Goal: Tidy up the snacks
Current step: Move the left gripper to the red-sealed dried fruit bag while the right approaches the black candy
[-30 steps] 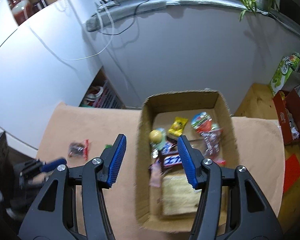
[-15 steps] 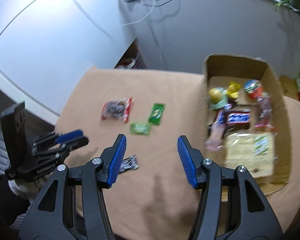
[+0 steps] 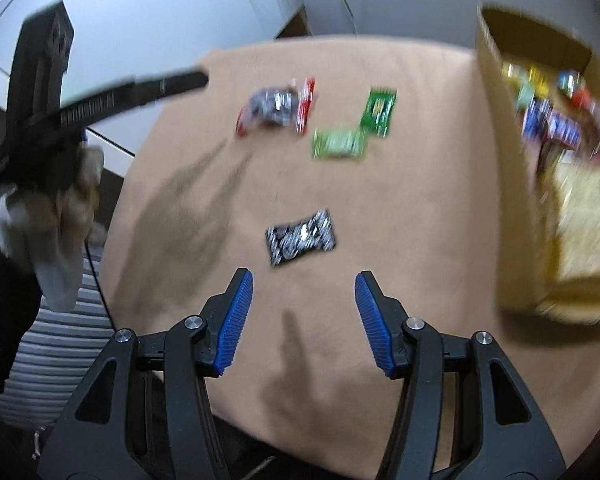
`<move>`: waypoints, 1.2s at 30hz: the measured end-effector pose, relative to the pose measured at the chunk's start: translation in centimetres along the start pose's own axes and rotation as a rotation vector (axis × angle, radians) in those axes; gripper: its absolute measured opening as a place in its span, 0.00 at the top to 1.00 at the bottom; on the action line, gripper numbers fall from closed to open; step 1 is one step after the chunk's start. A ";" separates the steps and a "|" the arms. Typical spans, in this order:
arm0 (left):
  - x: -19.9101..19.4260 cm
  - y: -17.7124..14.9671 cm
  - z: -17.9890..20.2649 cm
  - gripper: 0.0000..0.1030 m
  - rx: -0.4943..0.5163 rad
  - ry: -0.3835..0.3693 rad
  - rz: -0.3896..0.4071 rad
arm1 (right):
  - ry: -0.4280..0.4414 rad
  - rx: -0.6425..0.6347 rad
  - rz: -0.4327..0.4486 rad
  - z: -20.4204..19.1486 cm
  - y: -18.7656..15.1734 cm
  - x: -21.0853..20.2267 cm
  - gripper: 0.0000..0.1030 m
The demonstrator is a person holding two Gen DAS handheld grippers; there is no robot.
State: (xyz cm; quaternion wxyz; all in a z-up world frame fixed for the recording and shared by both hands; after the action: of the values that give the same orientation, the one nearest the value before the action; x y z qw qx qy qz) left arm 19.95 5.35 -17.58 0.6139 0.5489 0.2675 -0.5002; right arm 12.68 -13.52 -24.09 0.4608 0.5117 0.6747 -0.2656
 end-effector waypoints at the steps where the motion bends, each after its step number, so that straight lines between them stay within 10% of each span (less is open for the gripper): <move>1: 0.4 0.5 0.0 0.68 0.015 -0.003 -0.008 | 0.014 0.023 -0.010 0.0 0.0 0.5 0.46; 18: 7.9 3.0 -0.5 0.59 0.132 -0.191 -0.254 | -0.025 0.230 0.009 0.6 0.9 3.2 0.46; 32: 8.3 0.1 1.2 0.59 0.231 0.026 -0.230 | -0.323 0.060 0.025 -3.0 1.4 5.2 0.45; 36: 8.6 0.1 1.2 0.59 0.234 0.044 -0.214 | -0.256 -0.011 0.012 -3.9 1.1 5.1 0.43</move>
State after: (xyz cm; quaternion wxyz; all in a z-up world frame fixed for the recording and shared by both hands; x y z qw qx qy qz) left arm 22.85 1.49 -24.78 0.4828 0.5960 0.2777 -0.5784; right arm 12.11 -7.63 -26.83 0.5475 0.4751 0.6087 -0.3225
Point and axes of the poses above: each gripper's, at about its wrist camera, not at the fingertips, and x roughly the way its jaws point, z to its right, y to its top, the point moved 4 cm from there along x, roughly the way its jaws point, and after that the axes turned 10 degrees about -z, right-handed, at the moved point
